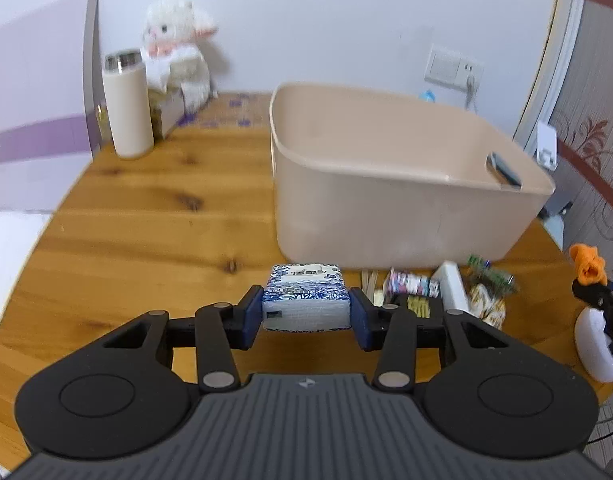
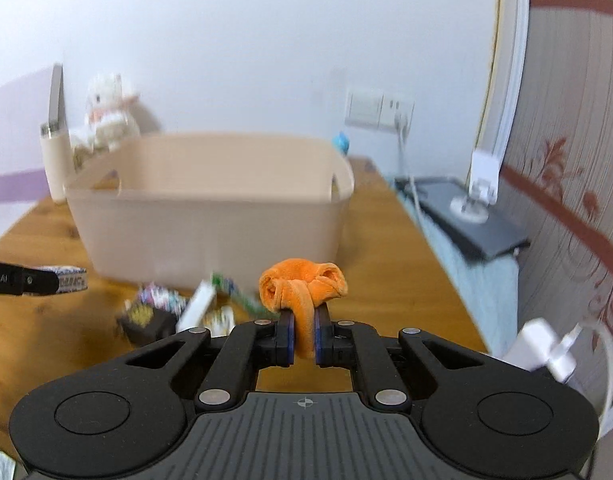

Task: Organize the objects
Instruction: 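Lift both held items over the beige bin and open both tools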

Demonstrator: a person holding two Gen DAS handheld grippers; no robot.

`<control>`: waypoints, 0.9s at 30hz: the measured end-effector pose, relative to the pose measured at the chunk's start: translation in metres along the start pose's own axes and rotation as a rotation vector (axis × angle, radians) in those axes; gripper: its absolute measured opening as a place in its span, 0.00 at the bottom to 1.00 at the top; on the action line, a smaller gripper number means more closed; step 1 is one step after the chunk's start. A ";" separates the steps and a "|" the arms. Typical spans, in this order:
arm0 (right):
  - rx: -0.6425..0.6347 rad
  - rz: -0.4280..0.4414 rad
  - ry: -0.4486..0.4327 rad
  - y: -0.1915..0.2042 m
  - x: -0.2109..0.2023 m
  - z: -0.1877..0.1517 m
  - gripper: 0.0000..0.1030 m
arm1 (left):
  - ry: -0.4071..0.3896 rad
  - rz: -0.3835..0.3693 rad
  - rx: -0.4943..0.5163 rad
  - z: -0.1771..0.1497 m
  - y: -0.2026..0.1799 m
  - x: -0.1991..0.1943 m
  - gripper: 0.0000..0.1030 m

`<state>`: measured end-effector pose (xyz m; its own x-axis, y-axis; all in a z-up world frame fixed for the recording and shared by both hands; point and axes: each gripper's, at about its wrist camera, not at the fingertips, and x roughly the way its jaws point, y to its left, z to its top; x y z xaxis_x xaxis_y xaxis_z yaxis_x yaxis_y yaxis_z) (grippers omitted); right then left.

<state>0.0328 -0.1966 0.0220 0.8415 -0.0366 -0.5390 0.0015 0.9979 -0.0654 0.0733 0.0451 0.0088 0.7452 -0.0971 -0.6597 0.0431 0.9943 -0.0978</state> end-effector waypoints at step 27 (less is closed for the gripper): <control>-0.048 0.051 -0.083 0.023 0.062 0.091 0.09 | -0.136 0.013 0.053 0.106 -0.067 0.046 0.46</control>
<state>0.1345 -0.1713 0.0638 0.8818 0.0211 -0.4711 -0.0670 0.9945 -0.0809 0.1755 -0.0215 0.0638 0.8289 -0.0810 -0.5535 0.0654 0.9967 -0.0480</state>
